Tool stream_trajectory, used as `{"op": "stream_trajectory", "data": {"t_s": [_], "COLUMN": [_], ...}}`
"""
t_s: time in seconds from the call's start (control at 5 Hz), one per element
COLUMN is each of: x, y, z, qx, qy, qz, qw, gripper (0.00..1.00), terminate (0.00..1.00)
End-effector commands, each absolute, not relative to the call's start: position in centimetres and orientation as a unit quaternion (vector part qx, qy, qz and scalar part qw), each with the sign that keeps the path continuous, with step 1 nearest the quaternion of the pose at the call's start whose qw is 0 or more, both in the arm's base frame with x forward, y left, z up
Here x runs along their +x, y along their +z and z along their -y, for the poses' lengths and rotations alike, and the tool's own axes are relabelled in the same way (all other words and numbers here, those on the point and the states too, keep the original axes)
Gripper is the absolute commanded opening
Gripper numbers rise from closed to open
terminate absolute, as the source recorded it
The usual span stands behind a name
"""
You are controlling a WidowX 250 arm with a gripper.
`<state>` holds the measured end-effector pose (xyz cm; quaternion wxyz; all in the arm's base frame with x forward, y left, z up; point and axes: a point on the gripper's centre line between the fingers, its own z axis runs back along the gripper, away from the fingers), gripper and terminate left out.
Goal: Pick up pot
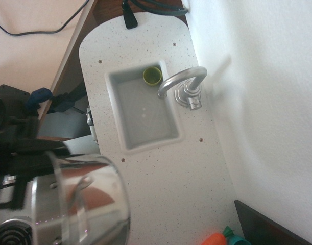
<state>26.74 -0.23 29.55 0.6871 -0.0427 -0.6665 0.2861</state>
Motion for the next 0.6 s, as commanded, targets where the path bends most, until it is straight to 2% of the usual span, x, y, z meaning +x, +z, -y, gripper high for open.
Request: {"op": "stream_trajectory", "data": {"t_s": [0.0,0.2,0.4], "x": [27.9,28.4,28.5], "y": [31.3,30.4,28.3], "z": [0.4,0.0,-0.9], "qx": [-0.050,-0.045,-0.076], "qy": [0.298,0.318,0.408], "qz": [0.669,0.638,0.549], "qw": [0.679,0.700,0.726], "gripper": [0.00,0.00,0.00], "terminate": [0.00,0.00,1.00]}}
